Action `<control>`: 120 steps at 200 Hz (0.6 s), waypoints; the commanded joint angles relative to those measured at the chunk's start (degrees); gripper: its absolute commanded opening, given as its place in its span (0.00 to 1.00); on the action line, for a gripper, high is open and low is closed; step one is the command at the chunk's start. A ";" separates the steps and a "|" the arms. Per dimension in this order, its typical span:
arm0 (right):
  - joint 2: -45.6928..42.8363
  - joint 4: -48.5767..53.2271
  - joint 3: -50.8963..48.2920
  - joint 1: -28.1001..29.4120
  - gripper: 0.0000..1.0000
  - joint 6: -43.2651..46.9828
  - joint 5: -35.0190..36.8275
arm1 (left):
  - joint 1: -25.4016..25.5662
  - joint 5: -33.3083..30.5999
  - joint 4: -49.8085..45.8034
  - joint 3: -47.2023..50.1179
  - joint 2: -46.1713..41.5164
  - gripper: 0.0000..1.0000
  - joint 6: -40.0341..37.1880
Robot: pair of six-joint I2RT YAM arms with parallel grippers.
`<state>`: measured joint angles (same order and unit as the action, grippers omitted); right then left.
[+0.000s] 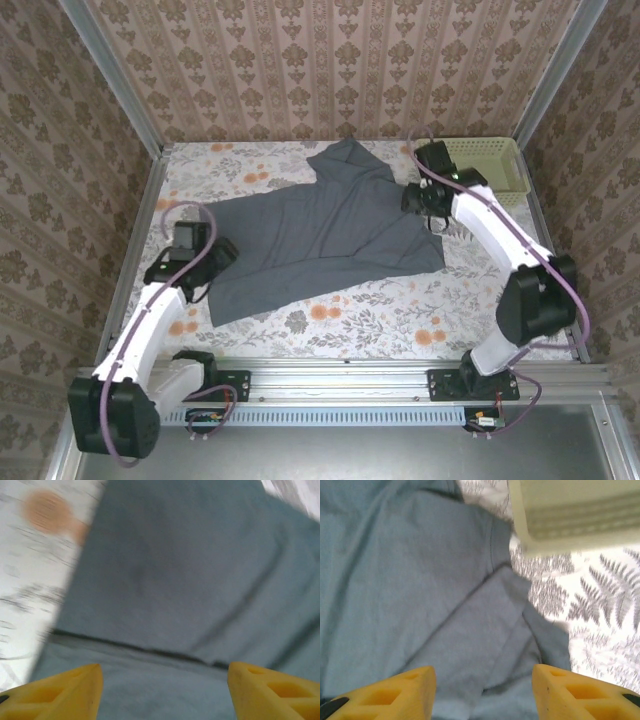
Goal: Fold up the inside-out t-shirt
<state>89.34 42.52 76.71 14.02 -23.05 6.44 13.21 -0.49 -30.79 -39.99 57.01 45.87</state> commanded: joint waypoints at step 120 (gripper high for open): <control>8.77 -15.89 -23.28 -10.21 0.63 -16.49 -9.27 | -1.98 5.50 11.58 19.09 4.65 0.72 2.88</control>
<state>97.30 29.85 55.61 5.93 -35.00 -2.74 14.92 3.81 -17.50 -24.91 64.12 48.45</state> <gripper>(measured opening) 0.617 0.714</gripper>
